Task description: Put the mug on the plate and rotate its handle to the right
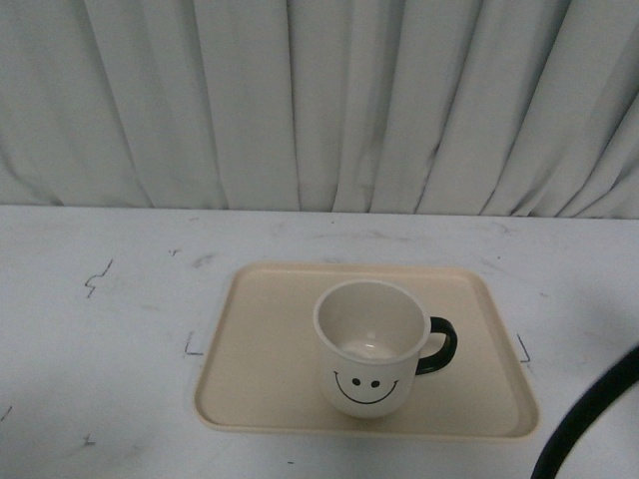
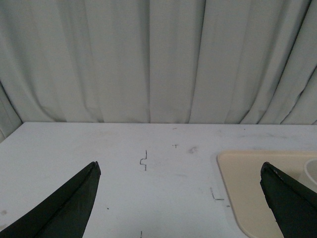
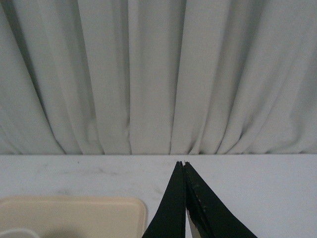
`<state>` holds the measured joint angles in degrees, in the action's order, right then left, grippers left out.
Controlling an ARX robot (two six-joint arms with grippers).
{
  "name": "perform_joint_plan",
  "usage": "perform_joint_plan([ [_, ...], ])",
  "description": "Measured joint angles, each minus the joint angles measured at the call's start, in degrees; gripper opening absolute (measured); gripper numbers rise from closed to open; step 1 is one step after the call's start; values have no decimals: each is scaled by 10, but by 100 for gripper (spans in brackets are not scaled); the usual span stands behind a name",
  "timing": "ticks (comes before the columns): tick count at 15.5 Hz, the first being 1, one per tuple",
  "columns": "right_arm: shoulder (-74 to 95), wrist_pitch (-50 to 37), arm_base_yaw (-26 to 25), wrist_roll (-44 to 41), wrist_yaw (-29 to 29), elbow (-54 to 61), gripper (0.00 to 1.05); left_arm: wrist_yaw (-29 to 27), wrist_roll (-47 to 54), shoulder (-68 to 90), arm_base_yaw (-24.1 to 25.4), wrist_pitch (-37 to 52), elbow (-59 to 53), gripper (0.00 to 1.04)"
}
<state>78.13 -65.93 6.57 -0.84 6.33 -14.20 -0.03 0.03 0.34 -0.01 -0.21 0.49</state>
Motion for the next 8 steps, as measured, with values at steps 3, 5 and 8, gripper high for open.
perform_joint_plan([
  [3, -122, 67, -28, 0, -25, 75, 2, 0, 0, 0, 0, 0, 0, 98],
  [5, -183, 115, -69, 0, -59, 100, 2, 0, 0, 0, 0, 0, 0, 98],
  [8, -280, 186, -69, 0, -61, 119, 2, 0, 0, 0, 0, 0, 0, 98],
])
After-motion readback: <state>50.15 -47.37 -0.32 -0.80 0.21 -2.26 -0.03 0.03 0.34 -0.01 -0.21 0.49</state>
